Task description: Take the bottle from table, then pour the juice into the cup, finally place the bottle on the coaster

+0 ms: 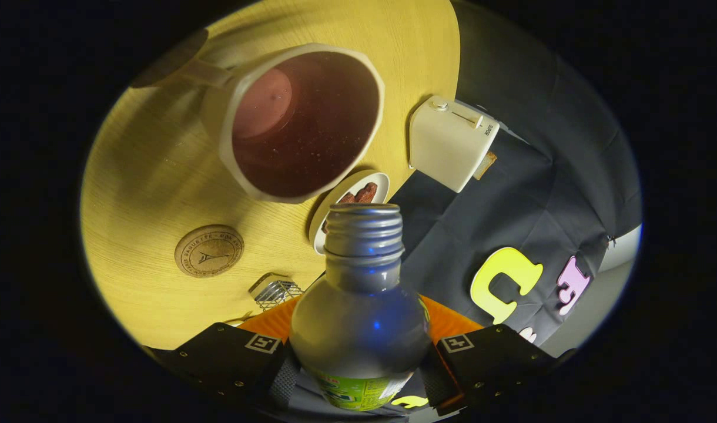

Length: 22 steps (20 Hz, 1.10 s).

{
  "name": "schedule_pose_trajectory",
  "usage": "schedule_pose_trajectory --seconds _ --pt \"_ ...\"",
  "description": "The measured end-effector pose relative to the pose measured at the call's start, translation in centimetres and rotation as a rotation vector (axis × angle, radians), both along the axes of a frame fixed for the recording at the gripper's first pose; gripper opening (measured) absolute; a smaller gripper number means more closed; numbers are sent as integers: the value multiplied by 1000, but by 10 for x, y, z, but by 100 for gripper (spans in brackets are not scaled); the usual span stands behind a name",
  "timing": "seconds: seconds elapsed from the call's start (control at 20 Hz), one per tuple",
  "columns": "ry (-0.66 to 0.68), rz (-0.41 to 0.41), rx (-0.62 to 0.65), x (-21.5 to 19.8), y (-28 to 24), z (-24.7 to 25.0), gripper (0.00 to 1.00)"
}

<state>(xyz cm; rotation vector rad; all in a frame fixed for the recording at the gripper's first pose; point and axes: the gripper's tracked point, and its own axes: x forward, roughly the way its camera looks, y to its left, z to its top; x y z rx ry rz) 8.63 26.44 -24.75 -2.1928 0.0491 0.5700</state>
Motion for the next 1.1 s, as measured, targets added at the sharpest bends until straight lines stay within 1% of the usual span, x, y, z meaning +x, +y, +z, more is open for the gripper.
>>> schedule_pose_trajectory --seconds 0.6,0.95,1.1 --pt "48 -37 111 -6 -10 -6 83" --pt "104 -83 241 -16 -6 -12 83" --pt "135 -122 318 -22 -7 -18 84"
